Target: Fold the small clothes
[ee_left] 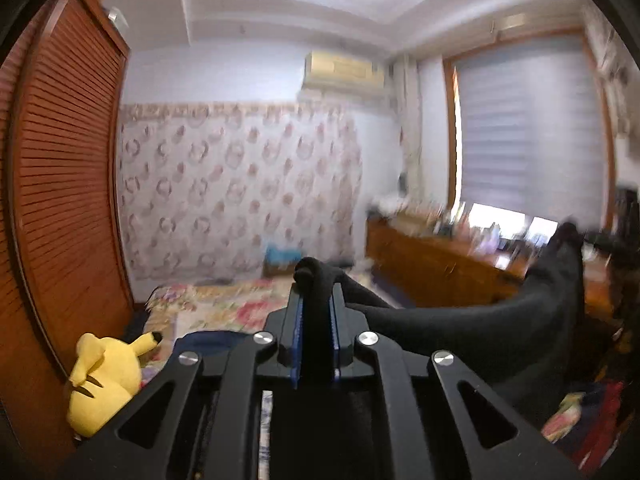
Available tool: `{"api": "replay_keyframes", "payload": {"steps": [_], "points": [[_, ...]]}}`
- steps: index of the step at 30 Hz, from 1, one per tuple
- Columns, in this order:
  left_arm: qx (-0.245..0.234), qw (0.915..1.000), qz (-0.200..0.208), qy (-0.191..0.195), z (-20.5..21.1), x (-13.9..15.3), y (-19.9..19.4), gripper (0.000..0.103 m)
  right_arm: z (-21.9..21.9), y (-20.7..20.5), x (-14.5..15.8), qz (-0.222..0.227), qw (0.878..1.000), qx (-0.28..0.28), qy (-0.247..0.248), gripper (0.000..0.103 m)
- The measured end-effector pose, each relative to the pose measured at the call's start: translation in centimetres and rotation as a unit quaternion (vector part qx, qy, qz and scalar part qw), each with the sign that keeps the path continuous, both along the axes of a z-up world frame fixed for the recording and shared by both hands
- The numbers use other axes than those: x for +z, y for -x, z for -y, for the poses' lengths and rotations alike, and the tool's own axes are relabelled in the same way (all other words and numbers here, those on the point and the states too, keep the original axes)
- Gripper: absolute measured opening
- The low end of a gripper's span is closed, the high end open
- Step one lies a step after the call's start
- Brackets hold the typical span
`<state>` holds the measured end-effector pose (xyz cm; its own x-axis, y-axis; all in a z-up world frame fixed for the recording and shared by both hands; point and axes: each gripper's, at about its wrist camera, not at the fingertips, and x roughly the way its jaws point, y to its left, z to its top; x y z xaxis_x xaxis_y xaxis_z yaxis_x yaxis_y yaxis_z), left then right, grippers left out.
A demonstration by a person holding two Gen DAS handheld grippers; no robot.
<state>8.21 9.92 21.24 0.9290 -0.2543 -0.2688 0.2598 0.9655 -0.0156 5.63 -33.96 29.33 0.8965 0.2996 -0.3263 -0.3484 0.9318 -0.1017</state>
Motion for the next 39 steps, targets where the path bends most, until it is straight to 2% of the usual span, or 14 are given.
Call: {"api": "replay_keyframes", "payload": {"steps": [3,5,6,8,9,10,12,14,17,19,21,25,30,39], "points": [[0.009,0.9990,-0.041,-0.013,1.0,-3.8,-7.3,0.013,-0.8,-8.0,-3.1,-0.035,0.998,-0.041,0.031,0.006],[0.009,0.9965,-0.078,-0.028,1.4,-7.4,-11.9,0.014,-1.4,-14.1,-7.2,-0.073,0.993,-0.070,0.064,0.007],[0.009,0.9946,-0.100,-0.028,1.7,-8.9,-13.5,0.015,-1.4,-16.4,-9.2,-0.094,0.989,-0.085,0.076,0.007],[0.003,0.9881,-0.151,-0.028,2.4,-12.3,-15.6,0.018,-1.1,-20.8,-14.6,-0.162,0.976,-0.112,0.089,0.020],[0.002,0.9862,-0.163,-0.030,2.8,-13.7,-15.9,0.019,-0.9,-22.5,-17.7,-0.198,0.968,-0.126,0.091,0.022],[0.002,0.9858,-0.164,-0.034,3.0,-14.7,-15.6,0.027,-0.6,-23.0,-19.4,-0.212,0.964,-0.132,0.088,0.022],[-0.007,0.9853,-0.167,-0.032,3.3,-16.3,-14.4,0.041,0.1,-23.1,-22.3,-0.227,0.961,-0.139,0.076,0.022],[-0.016,0.9834,-0.178,-0.031,3.4,-17.5,-12.9,0.047,0.5,-22.1,-23.7,-0.235,0.961,-0.128,0.073,0.024],[-0.033,0.9815,-0.186,-0.028,4.2,-18.5,-10.7,0.060,1.2,-19.8,-25.2,-0.241,0.961,-0.121,0.066,0.035],[-0.039,0.9798,-0.194,-0.026,4.6,-18.8,-9.7,0.060,1.2,-18.3,-25.5,-0.246,0.962,-0.110,0.050,0.042],[-0.045,0.9776,-0.204,-0.025,4.9,-19.7,-8.8,0.061,1.3,-17.3,-25.6,-0.247,0.963,-0.102,0.036,0.045],[-0.044,0.9702,-0.236,-0.029,5.4,-22.5,-7.6,0.061,1.3,-13.9,-26.6,-0.254,0.963,-0.086,0.008,0.046],[-0.046,0.9587,-0.276,-0.050,6.5,-26.0,-7.2,0.061,1.0,-11.1,-28.7,-0.267,0.960,-0.082,0.004,0.046],[-0.038,0.9504,-0.303,-0.061,7.2,-28.1,-6.8,0.061,1.3,-9.5,-30.9,-0.294,0.950,-0.101,0.008,0.046]]}}
